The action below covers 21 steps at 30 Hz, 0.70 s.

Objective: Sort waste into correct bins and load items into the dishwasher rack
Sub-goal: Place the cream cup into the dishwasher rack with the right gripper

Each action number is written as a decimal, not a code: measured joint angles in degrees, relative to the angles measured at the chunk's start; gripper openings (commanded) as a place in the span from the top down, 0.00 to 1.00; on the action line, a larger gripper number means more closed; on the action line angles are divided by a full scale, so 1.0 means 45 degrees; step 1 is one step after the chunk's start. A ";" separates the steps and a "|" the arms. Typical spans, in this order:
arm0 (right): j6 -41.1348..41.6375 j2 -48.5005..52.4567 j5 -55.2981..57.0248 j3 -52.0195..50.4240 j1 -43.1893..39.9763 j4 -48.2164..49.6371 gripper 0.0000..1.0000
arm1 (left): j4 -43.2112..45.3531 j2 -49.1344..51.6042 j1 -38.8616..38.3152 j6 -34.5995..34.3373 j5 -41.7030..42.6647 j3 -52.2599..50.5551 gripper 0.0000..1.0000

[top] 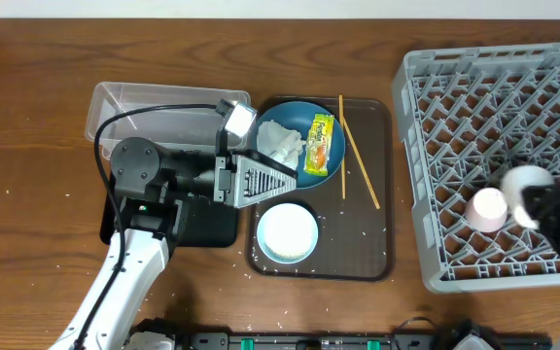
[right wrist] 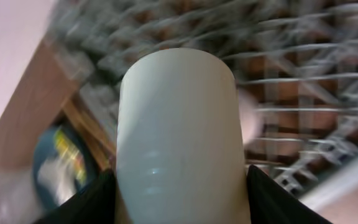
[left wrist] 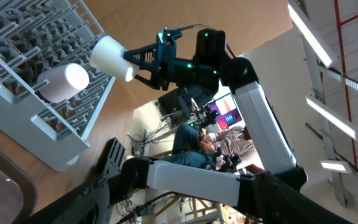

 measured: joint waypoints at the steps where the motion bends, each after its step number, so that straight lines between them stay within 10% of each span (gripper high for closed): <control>1: 0.0136 0.0243 0.0243 0.0015 -0.0296 0.0039 0.62 | 0.0000 0.0000 0.0000 0.0000 0.0010 0.0000 0.23; 15: 0.2127 0.3487 0.2327 0.0029 -0.0811 0.0908 0.57 | 0.0000 0.0000 0.0000 0.0000 0.0189 0.0000 0.23; 21: 0.2914 0.3876 0.2909 0.0068 -0.1311 0.0947 0.27 | 0.0000 0.0000 0.0000 0.0000 0.0185 0.0000 0.23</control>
